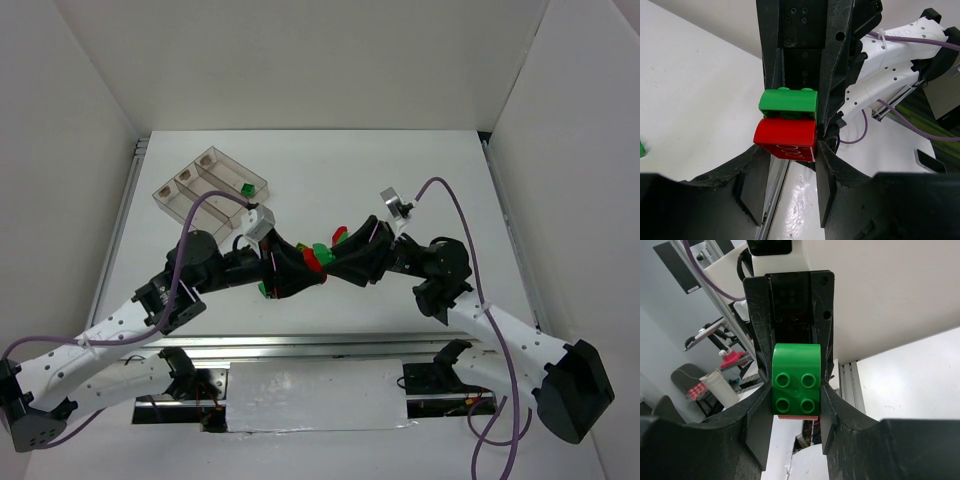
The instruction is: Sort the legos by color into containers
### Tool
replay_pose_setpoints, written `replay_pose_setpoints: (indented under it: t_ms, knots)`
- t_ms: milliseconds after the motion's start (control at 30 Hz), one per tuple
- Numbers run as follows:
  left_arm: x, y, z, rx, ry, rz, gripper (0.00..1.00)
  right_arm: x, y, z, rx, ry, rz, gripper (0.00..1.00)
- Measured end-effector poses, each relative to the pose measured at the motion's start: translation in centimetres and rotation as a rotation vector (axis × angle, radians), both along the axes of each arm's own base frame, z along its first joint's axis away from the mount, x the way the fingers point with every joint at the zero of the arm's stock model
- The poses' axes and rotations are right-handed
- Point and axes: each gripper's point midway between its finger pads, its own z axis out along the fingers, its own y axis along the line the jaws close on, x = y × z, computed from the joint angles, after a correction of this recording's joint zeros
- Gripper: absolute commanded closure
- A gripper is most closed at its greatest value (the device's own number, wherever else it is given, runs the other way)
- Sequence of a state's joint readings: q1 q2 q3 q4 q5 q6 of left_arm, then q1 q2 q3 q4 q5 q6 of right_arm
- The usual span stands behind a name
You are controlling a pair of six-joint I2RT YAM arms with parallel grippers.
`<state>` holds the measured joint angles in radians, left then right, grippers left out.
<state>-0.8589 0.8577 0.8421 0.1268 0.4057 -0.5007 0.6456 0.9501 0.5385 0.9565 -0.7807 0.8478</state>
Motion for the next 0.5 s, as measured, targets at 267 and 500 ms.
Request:
replay_pose_setpoints:
  t_ms: [267,500]
  knots:
    - [0.1,0.0,0.1,0.001,-0.028,0.0,1.0,0.4,0.2,-0.5,-0.017,0.024,-0.014,0.32]
    - [0.3,0.0,0.2,0.0,-0.033,0.009,1.0,0.6,-0.7,0.9,0.023,-0.011,-0.084,0.37]
